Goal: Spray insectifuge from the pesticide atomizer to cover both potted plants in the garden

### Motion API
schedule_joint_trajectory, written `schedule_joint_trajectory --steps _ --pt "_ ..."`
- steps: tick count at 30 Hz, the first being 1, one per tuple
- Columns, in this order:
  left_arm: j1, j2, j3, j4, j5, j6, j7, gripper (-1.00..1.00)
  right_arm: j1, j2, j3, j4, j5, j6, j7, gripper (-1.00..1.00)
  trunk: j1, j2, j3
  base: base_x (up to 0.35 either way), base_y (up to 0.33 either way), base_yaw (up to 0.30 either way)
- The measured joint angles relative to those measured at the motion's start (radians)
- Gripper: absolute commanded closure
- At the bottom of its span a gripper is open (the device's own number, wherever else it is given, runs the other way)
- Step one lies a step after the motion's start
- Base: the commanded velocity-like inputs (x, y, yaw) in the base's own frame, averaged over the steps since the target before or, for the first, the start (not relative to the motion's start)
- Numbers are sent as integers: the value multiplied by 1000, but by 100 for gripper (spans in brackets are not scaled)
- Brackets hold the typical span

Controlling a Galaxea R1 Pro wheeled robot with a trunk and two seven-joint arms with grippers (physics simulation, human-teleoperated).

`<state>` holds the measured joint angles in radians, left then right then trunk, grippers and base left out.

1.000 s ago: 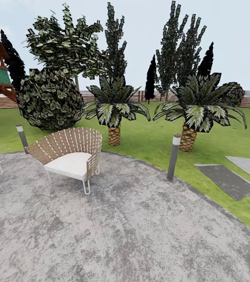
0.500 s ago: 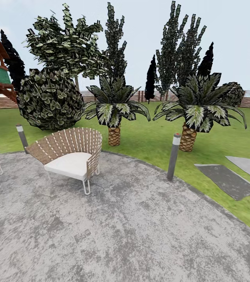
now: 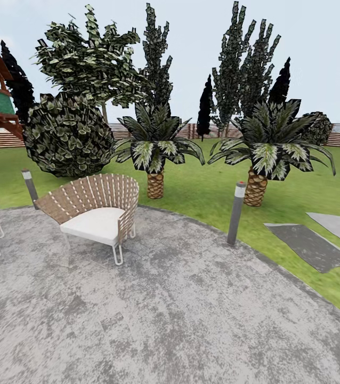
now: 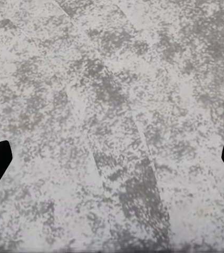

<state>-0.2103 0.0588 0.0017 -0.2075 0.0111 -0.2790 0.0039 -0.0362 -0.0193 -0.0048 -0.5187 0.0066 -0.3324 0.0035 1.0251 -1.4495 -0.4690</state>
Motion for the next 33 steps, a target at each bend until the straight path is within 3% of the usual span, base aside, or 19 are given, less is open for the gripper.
schedule_joint_trajectory --steps 11,21,33 --pt "0 2 0 4 -1 -71 0 -100 0 -11 -2 1 -1 1 -6 -100 0 0 0 0 0 -241" --pt "-1 1 0 5 0 -78 0 -100 0 -12 -2 1 -4 1 -8 -100 0 0 0 0 -7 -295" --pt "-1 1 0 5 0 -78 0 -100 0 -11 -4 15 -5 0 -9 -100 0 0 -1 0 -251 -296"
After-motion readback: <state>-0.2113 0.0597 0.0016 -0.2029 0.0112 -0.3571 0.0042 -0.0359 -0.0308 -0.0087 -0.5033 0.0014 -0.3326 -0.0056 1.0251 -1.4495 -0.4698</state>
